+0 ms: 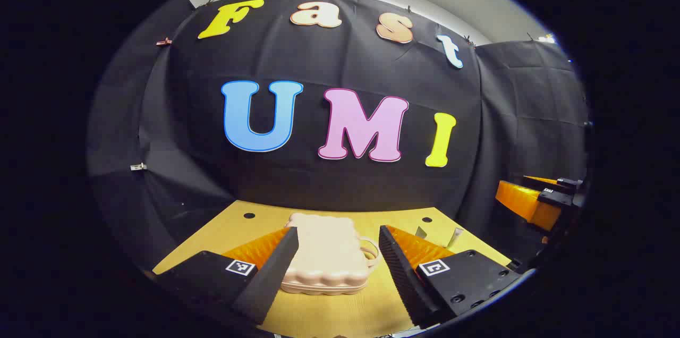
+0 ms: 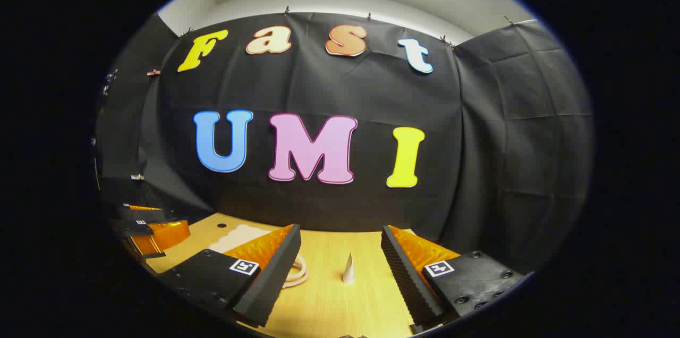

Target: First open the suitcase, pack the skin care products into it, and then close the suitcase.

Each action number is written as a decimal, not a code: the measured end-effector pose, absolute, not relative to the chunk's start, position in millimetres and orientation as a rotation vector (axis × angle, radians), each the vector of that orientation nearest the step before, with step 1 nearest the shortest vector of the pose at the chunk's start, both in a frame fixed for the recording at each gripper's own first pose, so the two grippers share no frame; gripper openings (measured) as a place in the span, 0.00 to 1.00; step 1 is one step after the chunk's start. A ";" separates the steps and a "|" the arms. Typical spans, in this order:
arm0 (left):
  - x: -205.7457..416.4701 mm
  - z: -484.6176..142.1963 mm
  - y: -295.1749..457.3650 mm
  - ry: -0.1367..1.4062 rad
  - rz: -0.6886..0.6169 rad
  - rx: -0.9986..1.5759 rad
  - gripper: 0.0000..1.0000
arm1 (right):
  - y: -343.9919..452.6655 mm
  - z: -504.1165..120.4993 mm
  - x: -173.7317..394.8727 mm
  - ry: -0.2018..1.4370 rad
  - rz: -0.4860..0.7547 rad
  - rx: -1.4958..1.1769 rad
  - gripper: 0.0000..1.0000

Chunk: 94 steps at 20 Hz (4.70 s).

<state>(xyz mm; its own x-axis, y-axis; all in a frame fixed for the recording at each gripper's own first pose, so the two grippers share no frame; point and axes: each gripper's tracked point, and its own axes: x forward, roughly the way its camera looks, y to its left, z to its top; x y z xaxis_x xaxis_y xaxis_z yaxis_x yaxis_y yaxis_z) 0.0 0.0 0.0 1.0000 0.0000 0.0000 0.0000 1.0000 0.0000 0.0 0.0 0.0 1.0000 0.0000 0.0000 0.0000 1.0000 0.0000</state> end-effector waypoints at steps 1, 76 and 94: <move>3.4 -3.2 -1.2 0.008 0.004 -0.007 0.96 | -2.2 0.4 2.8 0.003 0.002 0.009 0.96; 227.1 -65.8 402.7 0.422 0.478 -0.036 0.10 | -57.0 -172.4 165.7 0.354 0.046 0.022 0.96; 202.8 -52.5 372.1 0.204 0.490 0.203 0.97 | -117.1 -181.5 151.7 0.341 -0.189 0.022 0.96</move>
<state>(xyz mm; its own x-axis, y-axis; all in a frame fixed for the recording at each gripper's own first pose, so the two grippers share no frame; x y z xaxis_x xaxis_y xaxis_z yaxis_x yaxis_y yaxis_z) 202.8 372.1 -52.5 0.8630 0.4842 -0.1445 -0.4439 0.8631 0.2410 151.7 -117.1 -181.5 0.9248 -0.1810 -0.3347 0.1884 0.9820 -0.0106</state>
